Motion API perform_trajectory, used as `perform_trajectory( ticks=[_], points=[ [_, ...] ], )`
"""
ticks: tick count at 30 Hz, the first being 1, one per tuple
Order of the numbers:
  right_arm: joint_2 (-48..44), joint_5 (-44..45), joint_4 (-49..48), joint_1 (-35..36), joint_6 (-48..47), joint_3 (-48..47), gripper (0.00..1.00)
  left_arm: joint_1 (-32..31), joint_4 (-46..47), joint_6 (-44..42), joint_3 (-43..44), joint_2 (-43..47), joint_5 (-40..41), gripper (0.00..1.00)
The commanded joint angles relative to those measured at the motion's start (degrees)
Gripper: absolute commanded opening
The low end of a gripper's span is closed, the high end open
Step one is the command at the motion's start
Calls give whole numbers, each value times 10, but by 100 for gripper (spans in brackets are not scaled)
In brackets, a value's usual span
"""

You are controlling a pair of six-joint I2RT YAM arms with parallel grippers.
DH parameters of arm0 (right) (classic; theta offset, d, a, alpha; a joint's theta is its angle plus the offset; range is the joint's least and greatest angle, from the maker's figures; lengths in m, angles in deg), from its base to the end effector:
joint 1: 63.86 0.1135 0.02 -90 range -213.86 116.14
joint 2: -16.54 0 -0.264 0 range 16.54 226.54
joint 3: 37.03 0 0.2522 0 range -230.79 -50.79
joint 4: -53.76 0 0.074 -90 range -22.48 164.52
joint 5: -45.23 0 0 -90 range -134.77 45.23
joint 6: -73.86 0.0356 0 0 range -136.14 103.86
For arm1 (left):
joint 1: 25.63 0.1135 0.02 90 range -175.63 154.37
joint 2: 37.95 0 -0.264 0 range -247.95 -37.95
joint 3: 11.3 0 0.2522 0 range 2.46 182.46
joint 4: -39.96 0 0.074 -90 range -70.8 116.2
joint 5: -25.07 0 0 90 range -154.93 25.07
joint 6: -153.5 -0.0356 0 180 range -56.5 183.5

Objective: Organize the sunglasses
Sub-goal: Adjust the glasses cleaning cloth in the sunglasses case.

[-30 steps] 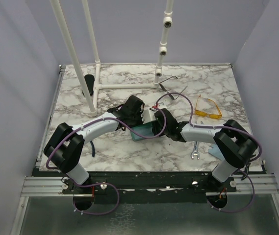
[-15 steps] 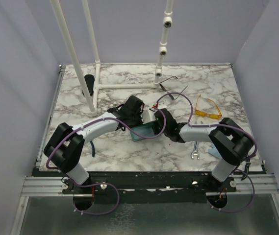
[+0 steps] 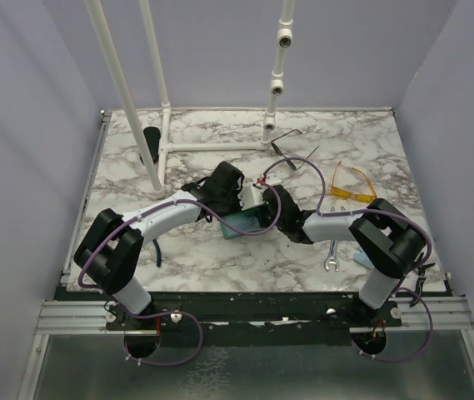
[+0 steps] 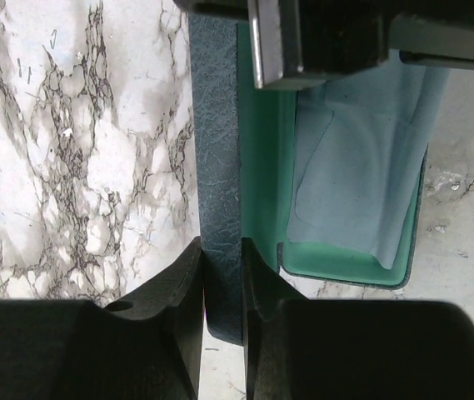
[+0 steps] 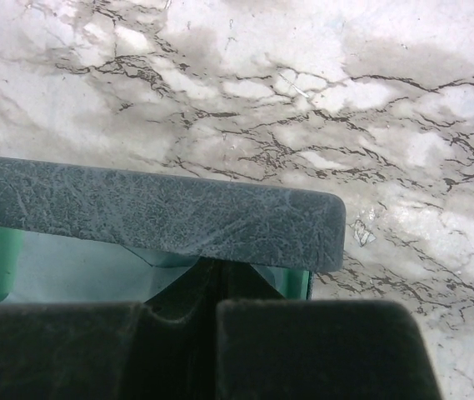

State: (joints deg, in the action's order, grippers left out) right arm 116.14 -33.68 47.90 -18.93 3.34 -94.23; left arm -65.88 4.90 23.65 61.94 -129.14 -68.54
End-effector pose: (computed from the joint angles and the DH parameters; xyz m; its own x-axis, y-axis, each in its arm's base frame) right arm 0.2440 0.2337 0.1389 -0.5920 -0.1283 -0.7956 -0.4097 0.8981 0.1600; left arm 0.2514 -0.2158 0.2122 -0.0363 0.8686 -0.4941 0.9079 0.2353 0.3469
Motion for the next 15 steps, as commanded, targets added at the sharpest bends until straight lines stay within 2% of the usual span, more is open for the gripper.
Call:
perform_trajectory(
  ticks=[1,15],
  points=[
    [13,8,-10,2,-23,-2,1,-7,6,-4,-1,3,-34,0],
    [-49,9,-67,1,-39,19,0,-8,6,-7,-1,-2,-25,0]
  ],
)
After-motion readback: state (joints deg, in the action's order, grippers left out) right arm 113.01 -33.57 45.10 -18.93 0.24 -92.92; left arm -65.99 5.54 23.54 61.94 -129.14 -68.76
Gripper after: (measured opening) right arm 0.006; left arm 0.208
